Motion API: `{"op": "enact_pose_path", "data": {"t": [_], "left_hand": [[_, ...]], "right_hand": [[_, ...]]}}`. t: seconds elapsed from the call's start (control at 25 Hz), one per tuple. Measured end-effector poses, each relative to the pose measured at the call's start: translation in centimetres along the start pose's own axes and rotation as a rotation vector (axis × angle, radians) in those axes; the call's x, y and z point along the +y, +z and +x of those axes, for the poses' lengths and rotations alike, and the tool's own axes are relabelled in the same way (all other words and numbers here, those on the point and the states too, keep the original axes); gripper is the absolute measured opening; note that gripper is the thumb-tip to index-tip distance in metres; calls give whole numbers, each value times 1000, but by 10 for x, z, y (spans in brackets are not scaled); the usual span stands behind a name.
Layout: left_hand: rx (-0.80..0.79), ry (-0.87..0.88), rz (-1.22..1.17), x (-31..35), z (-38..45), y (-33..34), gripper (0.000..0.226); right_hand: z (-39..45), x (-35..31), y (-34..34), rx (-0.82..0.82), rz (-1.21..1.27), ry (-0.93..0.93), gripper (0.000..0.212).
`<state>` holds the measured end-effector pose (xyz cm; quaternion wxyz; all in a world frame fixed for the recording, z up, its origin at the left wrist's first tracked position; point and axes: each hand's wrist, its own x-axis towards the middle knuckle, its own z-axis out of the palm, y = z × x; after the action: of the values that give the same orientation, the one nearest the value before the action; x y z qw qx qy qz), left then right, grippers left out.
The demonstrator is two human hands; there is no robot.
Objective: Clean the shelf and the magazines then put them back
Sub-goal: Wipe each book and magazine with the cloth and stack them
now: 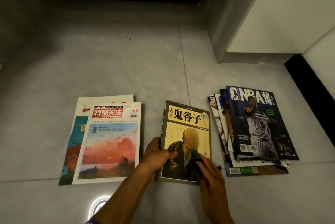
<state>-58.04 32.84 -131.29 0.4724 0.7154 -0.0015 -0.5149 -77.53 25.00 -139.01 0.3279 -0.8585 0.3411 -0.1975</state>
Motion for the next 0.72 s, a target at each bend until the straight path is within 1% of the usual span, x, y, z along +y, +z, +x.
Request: {"op": "enact_pose_path", "data": {"t": [0.04,0.08,0.12,0.2,0.28,0.36,0.4,0.48,0.56,0.6,0.64,0.72], "left_hand": [[20,50,-54,2,-6,4,41],[47,122,-67,7,-12,7,39],[91,224,-9,15,-18,11,38],[218,434,283,30,-28,18,39],[350,599,551,38,-37,24,44],[425,676,654,39,-40,28,47],[417,691,664,37,-40,29,45],[323,721,610,25,-38,31,44],[197,732,485,0,-46,32,60],[175,733,391,-14,-49,32,68],[187,719,302,-26,-51,32,70],[202,648,199,-38,-46,33,66]], "right_hand": [[5,-7,-8,-35,70,100,67],[12,-16,-16,-74,167,166,64],[22,-28,-25,-78,278,185,57],[50,-52,-41,26,422,168,40],[75,-75,-51,161,438,136,39],[95,-95,-53,255,362,52,43],[103,-104,-52,264,295,1,45],[117,-107,-46,219,158,-73,45],[121,-98,-44,190,69,-69,47],[124,-94,-47,181,37,-72,48],[130,-91,-51,164,14,-78,49],[152,-84,-61,127,-12,-60,49]]}}
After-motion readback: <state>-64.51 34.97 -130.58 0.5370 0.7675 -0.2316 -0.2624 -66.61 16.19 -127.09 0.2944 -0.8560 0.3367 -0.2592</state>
